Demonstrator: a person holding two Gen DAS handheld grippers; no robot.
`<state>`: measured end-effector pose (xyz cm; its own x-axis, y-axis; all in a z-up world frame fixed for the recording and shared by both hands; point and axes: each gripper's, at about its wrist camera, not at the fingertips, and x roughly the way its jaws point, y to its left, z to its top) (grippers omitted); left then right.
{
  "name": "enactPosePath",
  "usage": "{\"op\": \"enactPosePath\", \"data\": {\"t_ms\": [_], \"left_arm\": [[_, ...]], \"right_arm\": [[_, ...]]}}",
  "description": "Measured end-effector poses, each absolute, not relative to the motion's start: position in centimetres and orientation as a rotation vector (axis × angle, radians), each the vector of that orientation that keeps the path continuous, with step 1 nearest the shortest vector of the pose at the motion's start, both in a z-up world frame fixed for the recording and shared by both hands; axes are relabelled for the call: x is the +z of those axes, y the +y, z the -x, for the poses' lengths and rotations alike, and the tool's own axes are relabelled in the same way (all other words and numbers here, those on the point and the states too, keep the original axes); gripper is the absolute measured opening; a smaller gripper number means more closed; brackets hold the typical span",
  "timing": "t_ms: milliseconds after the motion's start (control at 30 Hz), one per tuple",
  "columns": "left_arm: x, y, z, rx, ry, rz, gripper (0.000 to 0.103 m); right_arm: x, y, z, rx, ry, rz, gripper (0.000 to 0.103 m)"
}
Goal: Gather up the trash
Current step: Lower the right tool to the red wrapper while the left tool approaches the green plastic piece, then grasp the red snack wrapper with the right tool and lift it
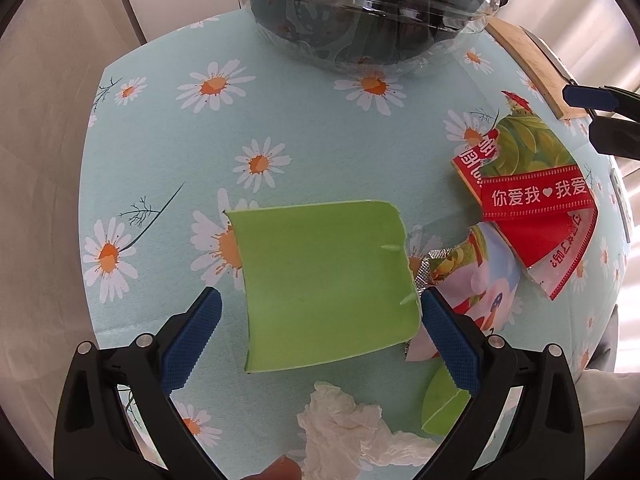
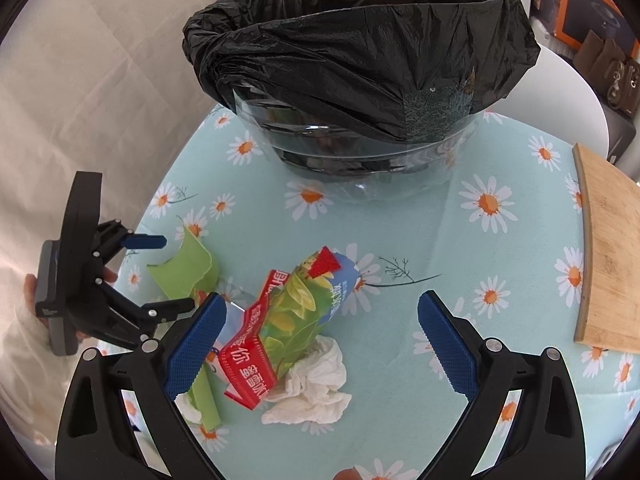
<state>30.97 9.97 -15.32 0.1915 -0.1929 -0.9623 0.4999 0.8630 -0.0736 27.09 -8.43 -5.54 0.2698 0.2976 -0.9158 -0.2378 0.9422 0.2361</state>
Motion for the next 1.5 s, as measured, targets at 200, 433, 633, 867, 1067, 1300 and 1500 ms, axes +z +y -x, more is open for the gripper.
{"op": "enactPosePath", "data": {"t_ms": [200,433,633,867,1067,1300,1500], "left_arm": [[-15.8,10.0,-31.5,-0.529,1.312,-0.267,0.086],[-15.3,9.8,-31.5,-0.55,1.321,-0.261,0.019],[-15.0,10.9,-30.2,-0.508,1.315,-0.196,0.011],[-13.9,12.7,-28.8,-0.464,1.258,-0.063,0.01],[-12.7,13.2,-27.3,-0.409,1.195,0.022,0.01],[-11.2,14.5,-25.5,-0.363,1.128,0.084,0.01],[-11.0,14.4,-23.4,-0.333,1.104,0.092,0.01]], "right_arm": [[-8.1,-8.0,-27.7,0.353,1.365,-0.104,0.038],[-8.7,-8.3,-27.6,0.43,1.419,-0.22,0.014],[-7.6,-7.6,-27.4,0.494,1.425,-0.159,0.011],[-6.3,-5.6,-27.5,0.602,1.44,-0.031,0.01],[-5.0,-4.2,-28.1,0.659,1.445,0.073,0.01],[-3.3,-3.6,-28.5,0.692,1.418,0.144,0.01],[-2.1,-3.5,-27.8,0.72,1.389,0.167,0.01]]}}
